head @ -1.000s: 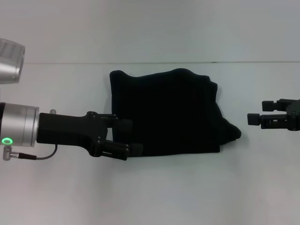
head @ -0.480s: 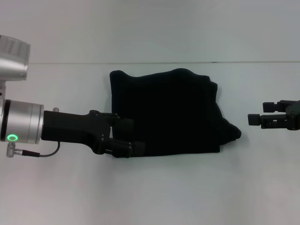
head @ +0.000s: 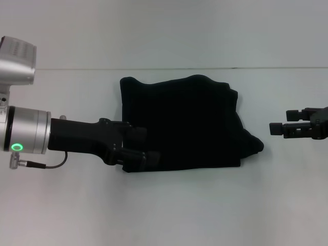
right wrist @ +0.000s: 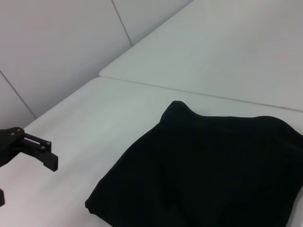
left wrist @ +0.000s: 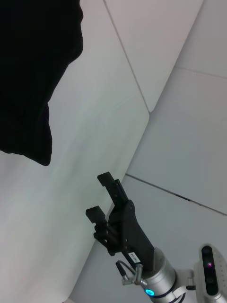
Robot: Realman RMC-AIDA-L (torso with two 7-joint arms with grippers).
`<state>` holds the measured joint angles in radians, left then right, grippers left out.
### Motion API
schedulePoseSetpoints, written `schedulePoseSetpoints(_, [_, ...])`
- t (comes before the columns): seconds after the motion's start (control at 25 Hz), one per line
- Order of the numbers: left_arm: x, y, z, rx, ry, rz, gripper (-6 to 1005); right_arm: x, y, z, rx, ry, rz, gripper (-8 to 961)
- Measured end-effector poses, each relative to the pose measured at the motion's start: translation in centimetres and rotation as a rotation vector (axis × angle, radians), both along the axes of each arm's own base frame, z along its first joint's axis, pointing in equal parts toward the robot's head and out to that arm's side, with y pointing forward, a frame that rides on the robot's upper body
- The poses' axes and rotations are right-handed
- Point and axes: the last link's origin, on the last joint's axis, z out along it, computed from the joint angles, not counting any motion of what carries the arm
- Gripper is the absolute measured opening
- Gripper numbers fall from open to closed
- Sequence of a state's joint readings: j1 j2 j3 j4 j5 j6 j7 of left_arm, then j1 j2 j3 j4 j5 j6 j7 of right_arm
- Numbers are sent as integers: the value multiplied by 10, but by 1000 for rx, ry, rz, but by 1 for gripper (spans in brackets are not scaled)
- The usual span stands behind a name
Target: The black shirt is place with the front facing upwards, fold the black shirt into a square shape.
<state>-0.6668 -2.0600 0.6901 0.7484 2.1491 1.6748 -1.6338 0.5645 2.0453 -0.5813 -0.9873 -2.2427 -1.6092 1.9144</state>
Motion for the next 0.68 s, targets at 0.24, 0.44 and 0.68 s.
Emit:
schedulePoseSetpoints(0.24, [0,2,0,7,3,12,891,0,0,1,1,-2,3,930])
schedulePoseSetpoints(0.44, [-1,5,0,19,7,31,891,-1,0,1,0,-2,4,930])
schedulePoseSetpoints(0.68, [-2,6,2,24,11,42,891,-1,0,2,2,3,5,930])
